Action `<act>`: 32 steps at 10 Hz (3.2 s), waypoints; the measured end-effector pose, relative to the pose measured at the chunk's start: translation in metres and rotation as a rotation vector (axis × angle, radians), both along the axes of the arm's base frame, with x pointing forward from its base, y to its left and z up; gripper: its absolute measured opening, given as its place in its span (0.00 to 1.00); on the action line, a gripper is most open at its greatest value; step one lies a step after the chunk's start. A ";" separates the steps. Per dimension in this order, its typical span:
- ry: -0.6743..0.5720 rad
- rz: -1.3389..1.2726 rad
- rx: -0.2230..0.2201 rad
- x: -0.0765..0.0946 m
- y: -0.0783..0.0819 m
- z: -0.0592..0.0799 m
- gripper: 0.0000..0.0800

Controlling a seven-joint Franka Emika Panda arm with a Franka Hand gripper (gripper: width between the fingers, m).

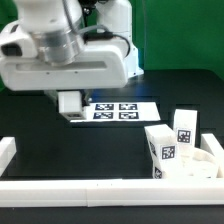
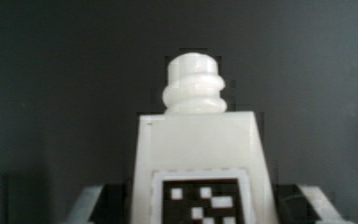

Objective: Assemble stool

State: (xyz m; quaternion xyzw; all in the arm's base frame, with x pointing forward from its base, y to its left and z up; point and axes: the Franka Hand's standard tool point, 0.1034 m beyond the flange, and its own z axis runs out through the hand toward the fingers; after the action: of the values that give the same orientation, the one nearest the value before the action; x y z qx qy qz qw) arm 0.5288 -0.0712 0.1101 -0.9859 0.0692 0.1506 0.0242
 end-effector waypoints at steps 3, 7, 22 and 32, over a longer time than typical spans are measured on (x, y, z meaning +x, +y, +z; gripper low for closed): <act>-0.304 0.040 -0.018 0.018 0.056 0.042 0.41; -0.582 0.052 -0.100 0.041 0.087 0.057 0.41; -0.998 0.127 -0.122 0.103 0.181 0.029 0.42; -0.942 0.136 -0.141 0.090 0.189 -0.027 0.42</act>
Offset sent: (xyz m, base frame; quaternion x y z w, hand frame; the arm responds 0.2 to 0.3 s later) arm 0.0000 0.0000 0.0000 0.0000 0.1938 0.0000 0.9810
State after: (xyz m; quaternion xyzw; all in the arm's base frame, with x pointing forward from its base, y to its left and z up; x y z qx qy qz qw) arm 0.6192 0.1174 0.0827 -0.9484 -0.0040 -0.3161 -0.0239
